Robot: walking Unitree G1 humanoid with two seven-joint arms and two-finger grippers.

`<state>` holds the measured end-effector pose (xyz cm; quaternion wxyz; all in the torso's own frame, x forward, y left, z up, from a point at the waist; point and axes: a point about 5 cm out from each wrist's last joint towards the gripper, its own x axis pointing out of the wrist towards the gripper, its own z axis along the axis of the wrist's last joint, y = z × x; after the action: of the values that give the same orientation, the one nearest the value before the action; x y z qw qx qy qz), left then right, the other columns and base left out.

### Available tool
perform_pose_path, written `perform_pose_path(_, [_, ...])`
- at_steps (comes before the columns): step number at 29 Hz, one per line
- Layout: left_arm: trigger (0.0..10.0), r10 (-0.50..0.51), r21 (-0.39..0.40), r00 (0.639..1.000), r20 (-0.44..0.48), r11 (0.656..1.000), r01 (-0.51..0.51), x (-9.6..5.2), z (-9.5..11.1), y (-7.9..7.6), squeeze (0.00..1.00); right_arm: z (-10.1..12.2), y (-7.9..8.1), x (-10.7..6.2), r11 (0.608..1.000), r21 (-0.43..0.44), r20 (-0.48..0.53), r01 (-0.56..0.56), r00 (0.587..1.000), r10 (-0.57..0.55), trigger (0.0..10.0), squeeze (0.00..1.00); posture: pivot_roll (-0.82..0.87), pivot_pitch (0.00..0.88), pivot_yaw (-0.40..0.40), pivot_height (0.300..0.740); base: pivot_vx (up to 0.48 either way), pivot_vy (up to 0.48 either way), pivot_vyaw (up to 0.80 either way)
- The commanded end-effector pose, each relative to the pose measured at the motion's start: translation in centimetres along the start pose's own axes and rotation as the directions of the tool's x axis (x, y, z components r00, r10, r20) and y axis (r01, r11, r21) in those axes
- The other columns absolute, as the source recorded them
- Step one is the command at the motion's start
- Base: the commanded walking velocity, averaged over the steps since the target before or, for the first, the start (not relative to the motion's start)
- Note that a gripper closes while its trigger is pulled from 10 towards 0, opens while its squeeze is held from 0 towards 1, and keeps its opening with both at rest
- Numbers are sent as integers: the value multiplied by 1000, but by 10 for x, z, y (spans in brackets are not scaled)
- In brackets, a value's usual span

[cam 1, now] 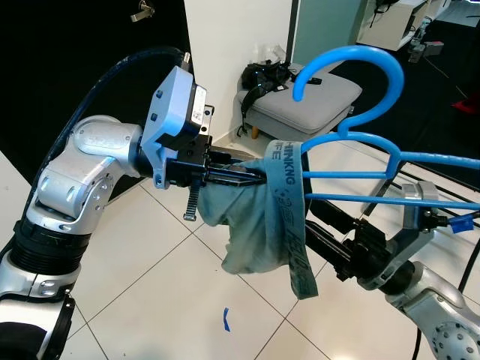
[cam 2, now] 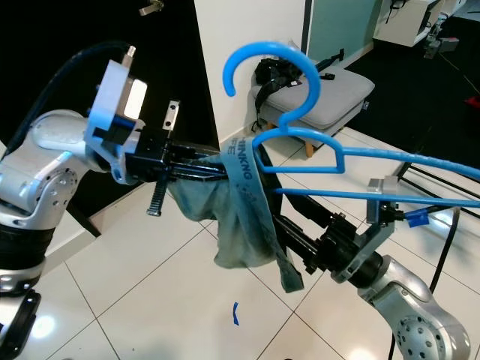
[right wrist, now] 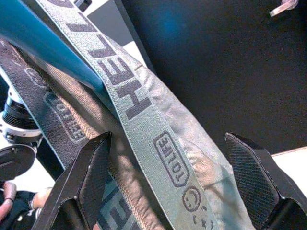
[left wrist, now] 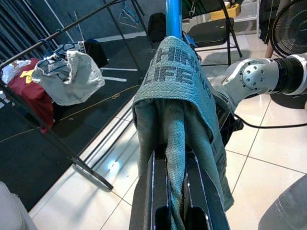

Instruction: Hang hanger

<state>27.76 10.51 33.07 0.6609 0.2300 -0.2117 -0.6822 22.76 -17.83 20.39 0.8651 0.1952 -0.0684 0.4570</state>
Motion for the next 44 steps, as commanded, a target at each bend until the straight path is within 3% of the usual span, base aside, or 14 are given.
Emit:
perform_pose_path(1, [10000, -7, 6, 1000, -7, 1000, 8, 1, 1, 1, 0, 0, 3, -1, 1000, 2, -3, -7, 1000, 7, 10000, 0, 0, 118, 79, 740, 0, 0, 0])
perform_pose_path(4, [10000, -8, 7, 1000, -7, 1000, 8, 1, 1, 1, 0, -4, 2, -1, 1000, -2, -23, 8, 1000, -8, 10000, 0, 0, 118, 79, 740, 0, 0, 0])
perform_pose_path(10, [10000, -6, 12, 1000, -8, 1000, 6, 0, 2, 2, 0, -24, -13, -3, 990, -64, -173, 125, 976, -135, 10000, 0, 1, 117, 79, 740, 0, 0, 0])
perform_pose_path(25, [10000, 15, 30, 1000, -9, 999, -15, -3, 7, 5, 0, -35, -23, -6, 975, -88, -236, 205, 947, -220, 10000, 0, 4, 118, 75, 740, 0, 0, 0])
perform_pose_path(34, [10000, 30, 41, 1000, -3, 999, -30, -6, 9, 7, 0, -54, -29, -9, 963, -132, -342, 236, 901, -268, 10000, 0, 4, 115, 74, 740, 0, 0, 0])
perform_pose_path(44, [10000, 48, 49, 999, -5, 998, -48, -9, 10, 11, 0, -58, -36, -13, 948, -153, -372, 279, 872, -317, 10000, 0, 3, 113, 73, 740, 0, 0, 0])
